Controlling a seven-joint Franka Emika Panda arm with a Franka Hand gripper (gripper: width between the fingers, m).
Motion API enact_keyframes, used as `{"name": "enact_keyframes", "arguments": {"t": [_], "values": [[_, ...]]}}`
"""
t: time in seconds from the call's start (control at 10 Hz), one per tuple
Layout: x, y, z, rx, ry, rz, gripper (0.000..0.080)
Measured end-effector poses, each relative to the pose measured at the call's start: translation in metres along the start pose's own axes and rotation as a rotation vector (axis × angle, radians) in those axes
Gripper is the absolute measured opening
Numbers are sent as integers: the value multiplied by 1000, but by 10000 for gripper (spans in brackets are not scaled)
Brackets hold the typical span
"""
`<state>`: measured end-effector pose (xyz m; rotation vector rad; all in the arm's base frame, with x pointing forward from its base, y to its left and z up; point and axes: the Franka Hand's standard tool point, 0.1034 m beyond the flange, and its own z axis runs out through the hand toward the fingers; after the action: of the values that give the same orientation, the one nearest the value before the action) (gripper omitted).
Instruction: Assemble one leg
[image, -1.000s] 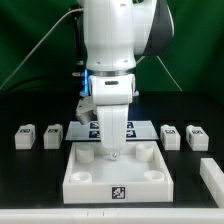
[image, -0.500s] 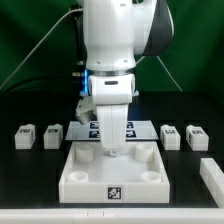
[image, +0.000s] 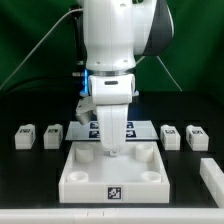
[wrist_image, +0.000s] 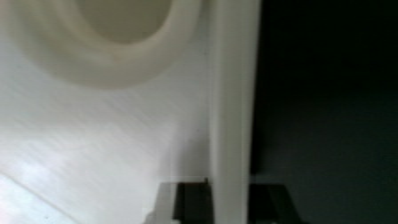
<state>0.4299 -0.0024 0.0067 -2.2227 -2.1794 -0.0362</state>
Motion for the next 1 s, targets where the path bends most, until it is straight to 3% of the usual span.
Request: {"name": "enact_keyframes", "arguments": {"t": [0.2, 0.6, 0.8, 1.0], "values": [[9, 15, 0, -13, 6, -27, 54], [53, 59, 2, -37, 44, 27, 54], [69, 58, 2, -20, 48, 16, 54], [68, 59, 3, -21, 46, 1, 54]]}}
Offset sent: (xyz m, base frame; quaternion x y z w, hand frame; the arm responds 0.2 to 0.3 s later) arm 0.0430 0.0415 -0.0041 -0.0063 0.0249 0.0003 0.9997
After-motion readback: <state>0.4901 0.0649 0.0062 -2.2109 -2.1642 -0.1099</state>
